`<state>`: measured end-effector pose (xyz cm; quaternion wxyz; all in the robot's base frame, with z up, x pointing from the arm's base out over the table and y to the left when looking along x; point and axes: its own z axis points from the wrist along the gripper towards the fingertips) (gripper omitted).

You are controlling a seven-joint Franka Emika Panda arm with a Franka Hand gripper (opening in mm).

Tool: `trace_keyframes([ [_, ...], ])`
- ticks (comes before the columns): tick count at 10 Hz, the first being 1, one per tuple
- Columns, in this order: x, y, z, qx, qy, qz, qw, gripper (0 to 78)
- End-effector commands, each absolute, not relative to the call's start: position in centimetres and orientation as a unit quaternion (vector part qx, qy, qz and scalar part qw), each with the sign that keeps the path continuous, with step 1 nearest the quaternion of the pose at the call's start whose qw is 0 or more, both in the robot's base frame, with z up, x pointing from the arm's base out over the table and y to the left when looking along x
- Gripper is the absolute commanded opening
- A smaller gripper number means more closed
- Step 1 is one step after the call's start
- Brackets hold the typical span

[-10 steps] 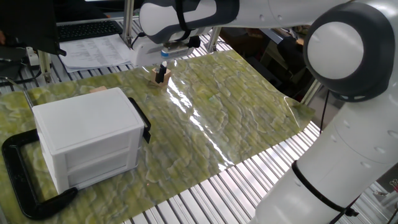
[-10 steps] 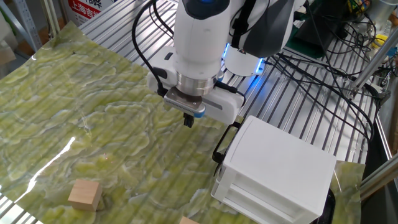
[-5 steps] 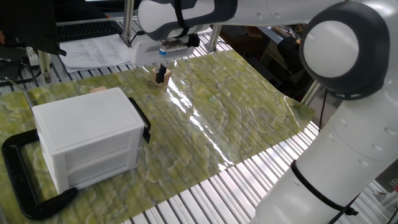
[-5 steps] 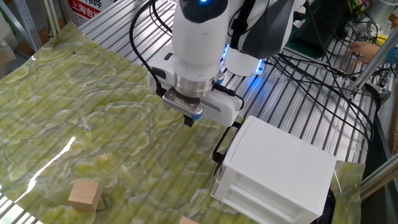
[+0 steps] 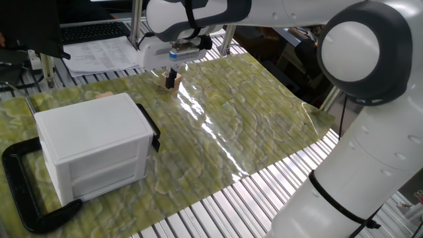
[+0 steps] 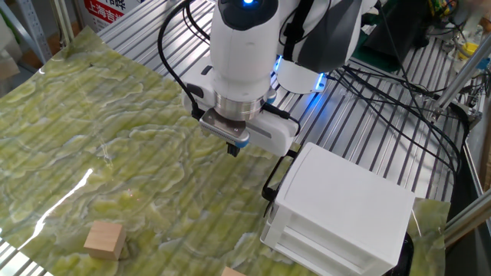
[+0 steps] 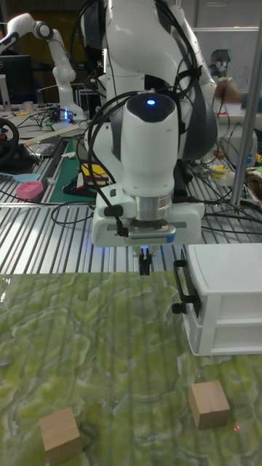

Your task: Grasp the handle and open the drawer

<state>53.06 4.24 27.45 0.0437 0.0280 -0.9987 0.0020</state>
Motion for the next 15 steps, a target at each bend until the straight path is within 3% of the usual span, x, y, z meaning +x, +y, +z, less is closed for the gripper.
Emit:
trace_keyframes([
  [1,53.0,4.3,27.5,0.048,-0.998,-0.018,0.042,0.0],
  [3,52.2,5.4,27.0,0.064,-0.996,-0.039,0.044,0.0],
  [9,51.3,8.7,26.7,0.035,-0.999,-0.012,0.037,0.0],
  [13,51.6,9.1,25.8,0.029,-0.999,-0.022,0.037,0.0],
  [14,51.6,9.1,25.8,0.029,-0.999,-0.022,0.037,77.4],
  [15,51.6,9.1,25.8,0.029,-0.999,-0.022,0.037,77.4],
])
